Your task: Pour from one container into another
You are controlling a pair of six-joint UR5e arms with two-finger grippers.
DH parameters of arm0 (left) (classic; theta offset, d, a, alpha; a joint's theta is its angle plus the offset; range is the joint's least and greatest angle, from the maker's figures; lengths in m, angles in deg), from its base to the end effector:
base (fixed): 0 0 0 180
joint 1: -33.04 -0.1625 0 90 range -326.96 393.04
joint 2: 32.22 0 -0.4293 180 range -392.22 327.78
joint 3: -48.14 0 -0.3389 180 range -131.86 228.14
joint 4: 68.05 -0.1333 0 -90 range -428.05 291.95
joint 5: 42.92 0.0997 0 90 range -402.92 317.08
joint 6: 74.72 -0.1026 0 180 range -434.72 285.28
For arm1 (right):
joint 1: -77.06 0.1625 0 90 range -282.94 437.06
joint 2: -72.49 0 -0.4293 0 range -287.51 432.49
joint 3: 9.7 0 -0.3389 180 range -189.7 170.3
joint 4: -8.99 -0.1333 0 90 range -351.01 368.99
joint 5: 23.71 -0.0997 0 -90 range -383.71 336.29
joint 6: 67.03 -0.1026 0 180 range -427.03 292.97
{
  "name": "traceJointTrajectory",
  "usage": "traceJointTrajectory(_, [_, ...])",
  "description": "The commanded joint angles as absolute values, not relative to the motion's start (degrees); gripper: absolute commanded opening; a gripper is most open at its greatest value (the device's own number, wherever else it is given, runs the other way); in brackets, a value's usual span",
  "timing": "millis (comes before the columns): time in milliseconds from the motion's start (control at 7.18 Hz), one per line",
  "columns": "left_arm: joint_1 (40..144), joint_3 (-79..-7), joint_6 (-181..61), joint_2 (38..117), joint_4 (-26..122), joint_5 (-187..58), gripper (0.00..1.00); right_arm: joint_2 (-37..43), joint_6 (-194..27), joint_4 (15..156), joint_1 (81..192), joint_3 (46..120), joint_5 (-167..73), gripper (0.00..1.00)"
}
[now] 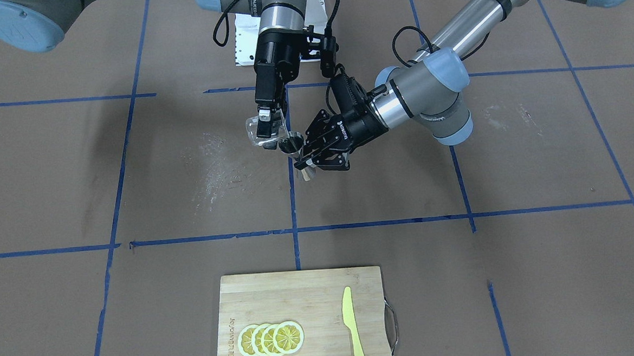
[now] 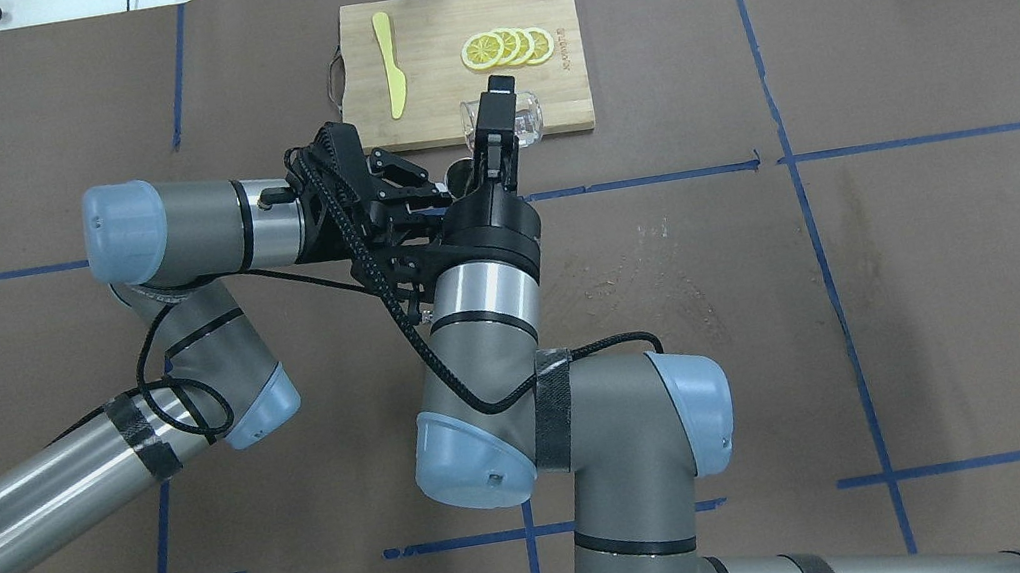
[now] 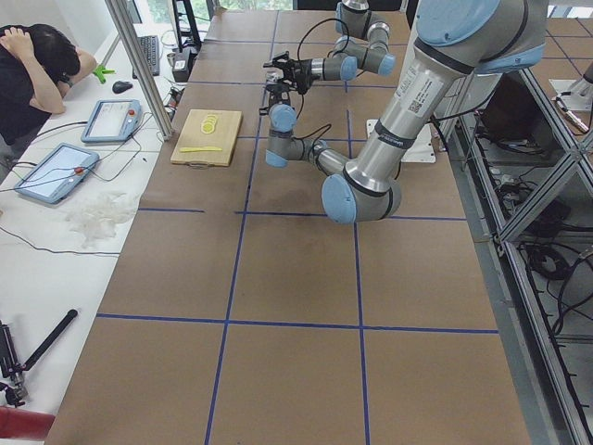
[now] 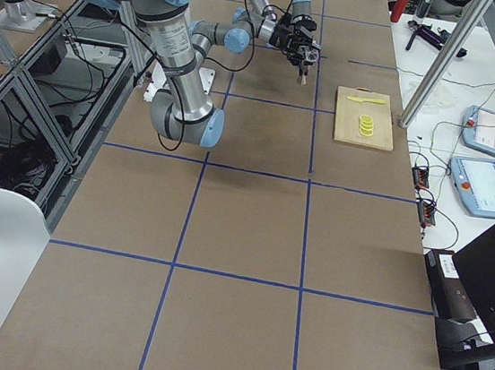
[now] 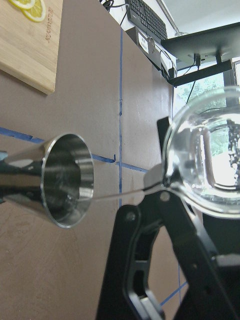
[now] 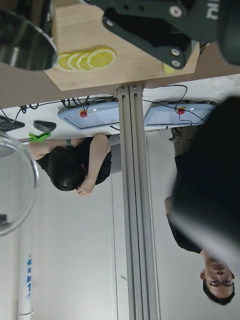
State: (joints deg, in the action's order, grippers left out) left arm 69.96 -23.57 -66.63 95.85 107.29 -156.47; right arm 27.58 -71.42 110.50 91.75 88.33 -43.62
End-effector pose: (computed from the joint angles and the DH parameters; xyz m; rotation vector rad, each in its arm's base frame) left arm 0.4629 -0.4633 0.2650 1.4734 1.2212 0.9176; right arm -0.5271 -0.3757 0.1544 1.2434 0.4949 -0.6091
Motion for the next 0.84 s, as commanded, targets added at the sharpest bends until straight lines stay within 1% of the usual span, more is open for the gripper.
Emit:
traceJointTrajectory(0, [70.0, -23.6, -66.6, 95.8, 107.3, -156.5, 0.0, 27.6, -70.5, 110.5, 91.7, 88.3, -43.5, 0.0])
traceJointTrajectory(696, [70.0, -23.6, -66.6, 95.8, 107.3, -156.5, 0.0, 28.0, -71.3, 109.7, 91.8, 89.2, -44.0, 0.0])
